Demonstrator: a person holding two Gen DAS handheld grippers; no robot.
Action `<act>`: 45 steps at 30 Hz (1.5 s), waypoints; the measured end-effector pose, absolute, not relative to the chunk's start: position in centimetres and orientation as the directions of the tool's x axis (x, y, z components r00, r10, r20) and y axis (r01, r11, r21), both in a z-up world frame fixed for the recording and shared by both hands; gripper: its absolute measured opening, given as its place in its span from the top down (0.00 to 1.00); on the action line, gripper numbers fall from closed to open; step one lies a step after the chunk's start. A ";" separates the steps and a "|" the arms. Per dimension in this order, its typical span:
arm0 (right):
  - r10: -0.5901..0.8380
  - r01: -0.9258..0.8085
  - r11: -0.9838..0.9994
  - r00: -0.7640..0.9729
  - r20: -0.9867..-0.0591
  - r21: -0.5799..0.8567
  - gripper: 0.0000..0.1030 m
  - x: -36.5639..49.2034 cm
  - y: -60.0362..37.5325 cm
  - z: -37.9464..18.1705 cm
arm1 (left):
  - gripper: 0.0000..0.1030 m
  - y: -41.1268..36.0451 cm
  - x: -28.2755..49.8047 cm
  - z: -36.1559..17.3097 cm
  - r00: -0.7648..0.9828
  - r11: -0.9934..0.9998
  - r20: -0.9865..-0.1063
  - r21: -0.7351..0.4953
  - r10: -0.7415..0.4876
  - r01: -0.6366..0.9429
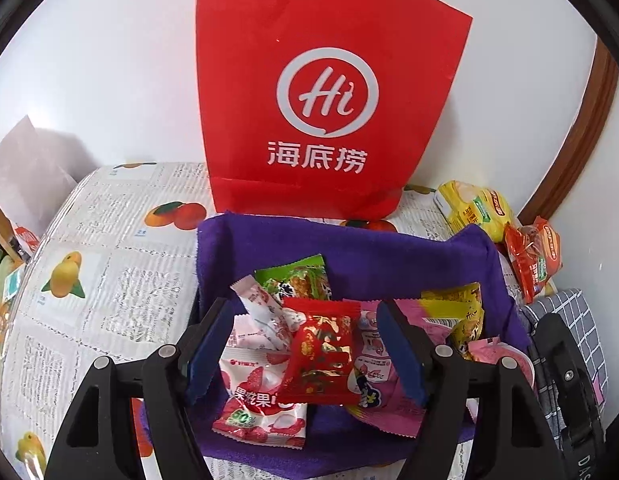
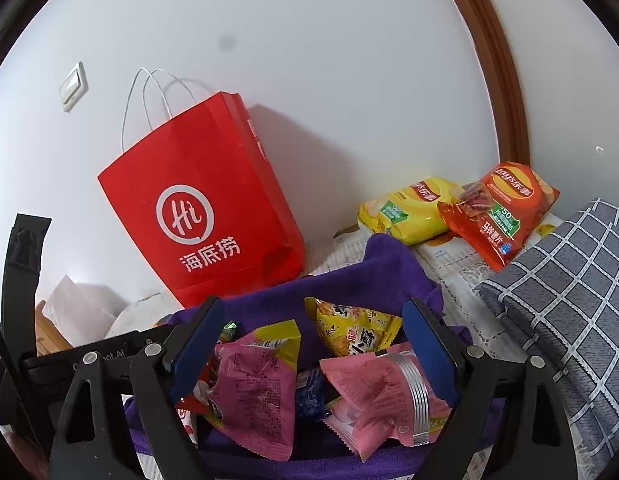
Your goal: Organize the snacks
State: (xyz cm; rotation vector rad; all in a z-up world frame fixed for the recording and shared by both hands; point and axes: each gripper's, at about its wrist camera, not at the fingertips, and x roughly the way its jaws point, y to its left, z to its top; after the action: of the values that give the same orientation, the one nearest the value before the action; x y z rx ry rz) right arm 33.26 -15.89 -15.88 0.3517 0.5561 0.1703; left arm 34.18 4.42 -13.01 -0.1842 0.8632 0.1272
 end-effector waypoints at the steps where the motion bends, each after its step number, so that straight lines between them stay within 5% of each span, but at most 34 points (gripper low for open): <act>1: 0.248 -0.065 0.930 0.837 -0.488 0.363 0.13 33.3 -15.8 -15.9 | 0.30 4.5 34.1 -12.9 0.644 0.976 -0.765 -0.112 0.035 -0.186; 12: 0.367 -0.163 0.887 0.817 -0.445 0.432 0.08 31.1 -15.9 -13.9 | 0.17 4.5 29.3 -11.6 0.665 0.981 -0.747 -0.132 -0.004 -0.141; 19: 0.318 -0.078 0.896 0.799 -0.510 0.437 0.08 27.1 -17.8 -12.1 | 0.10 4.4 25.8 -9.5 0.685 0.985 -0.728 -0.137 -0.031 -0.102; 33: 0.169 -0.126 0.986 0.775 -0.610 0.112 0.08 16.2 -14.3 -5.5 | 0.10 4.2 16.7 -5.3 0.723 0.986 -0.690 -0.143 -0.038 -0.085; 45: 0.092 -0.005 0.990 0.776 -0.624 0.140 0.00 9.1 -16.7 -3.9 | 0.04 3.7 10.0 -4.0 0.746 0.992 -0.666 -0.101 -0.006 -0.082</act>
State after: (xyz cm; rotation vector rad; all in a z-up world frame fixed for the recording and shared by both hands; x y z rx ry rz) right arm 9.14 -16.70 -3.88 0.1330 0.6811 0.0528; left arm 9.96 3.71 -4.01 -0.1265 0.7282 0.0417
